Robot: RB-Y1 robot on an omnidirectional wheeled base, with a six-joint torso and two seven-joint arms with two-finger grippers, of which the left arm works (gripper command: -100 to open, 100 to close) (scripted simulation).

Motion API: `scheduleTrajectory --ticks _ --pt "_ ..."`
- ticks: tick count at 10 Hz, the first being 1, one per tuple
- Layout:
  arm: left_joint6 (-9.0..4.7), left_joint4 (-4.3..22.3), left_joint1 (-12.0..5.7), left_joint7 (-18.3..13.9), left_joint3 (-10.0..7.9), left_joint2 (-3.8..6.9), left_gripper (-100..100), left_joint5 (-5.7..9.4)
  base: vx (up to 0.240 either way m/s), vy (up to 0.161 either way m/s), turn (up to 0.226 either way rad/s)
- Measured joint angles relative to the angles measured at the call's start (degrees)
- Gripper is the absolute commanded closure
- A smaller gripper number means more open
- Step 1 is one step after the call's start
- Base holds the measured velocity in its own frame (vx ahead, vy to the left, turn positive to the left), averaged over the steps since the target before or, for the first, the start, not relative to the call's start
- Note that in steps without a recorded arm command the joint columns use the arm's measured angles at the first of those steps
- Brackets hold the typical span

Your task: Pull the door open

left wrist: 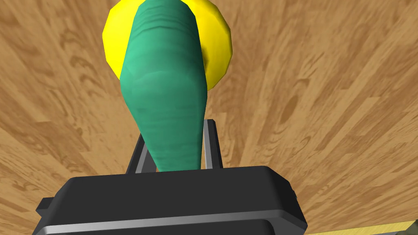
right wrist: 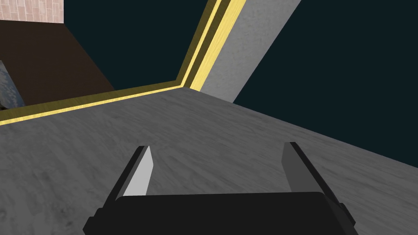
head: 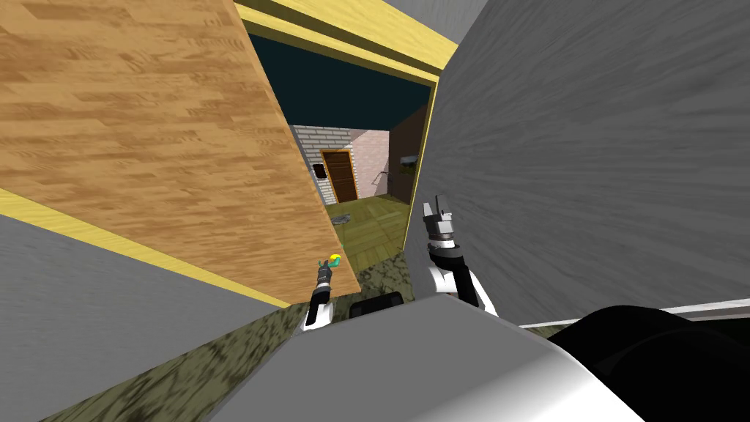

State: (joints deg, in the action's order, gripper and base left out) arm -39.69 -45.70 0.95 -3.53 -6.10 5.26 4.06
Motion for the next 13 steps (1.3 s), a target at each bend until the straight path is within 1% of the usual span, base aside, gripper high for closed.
scheduleTrajectory --ticks 1,3,4,5,7,8,9,10,12,13 --pt "0.38 -0.10 0.13 -0.45 0.39 0.28 100 0.10 -0.052 0.008 -0.020" --pt "0.05 1.01 -0.38 -1.74 1.07 1.44 100 0.27 -0.024 0.002 -0.024" --pt "0.61 0.29 -0.08 -2.51 1.56 2.02 100 0.29 -0.010 0.006 0.004" --pt "-0.04 1.92 -1.02 -2.80 1.60 2.23 100 0.35 -0.009 0.004 -0.045" --pt "-0.94 2.85 -1.36 -4.73 2.74 3.63 100 0.15 -0.010 0.017 -0.049" --pt "-1.89 4.00 -2.02 -5.65 3.26 4.11 100 -0.11 -0.024 0.027 -0.076" --pt "-2.92 4.27 -2.21 -6.60 3.86 4.61 100 -0.68 -0.020 0.029 -0.075" --pt "-3.69 3.90 -2.17 -7.42 4.44 5.08 100 -1.45 -0.011 0.017 -0.059" --pt "-5.64 4.84 -2.95 -8.11 4.93 5.87 100 -2.77 0.002 -0.011 -0.038" --pt "-5.92 4.86 -3.05 -8.15 4.95 5.91 100 -2.85 -0.071 -0.007 -0.162"
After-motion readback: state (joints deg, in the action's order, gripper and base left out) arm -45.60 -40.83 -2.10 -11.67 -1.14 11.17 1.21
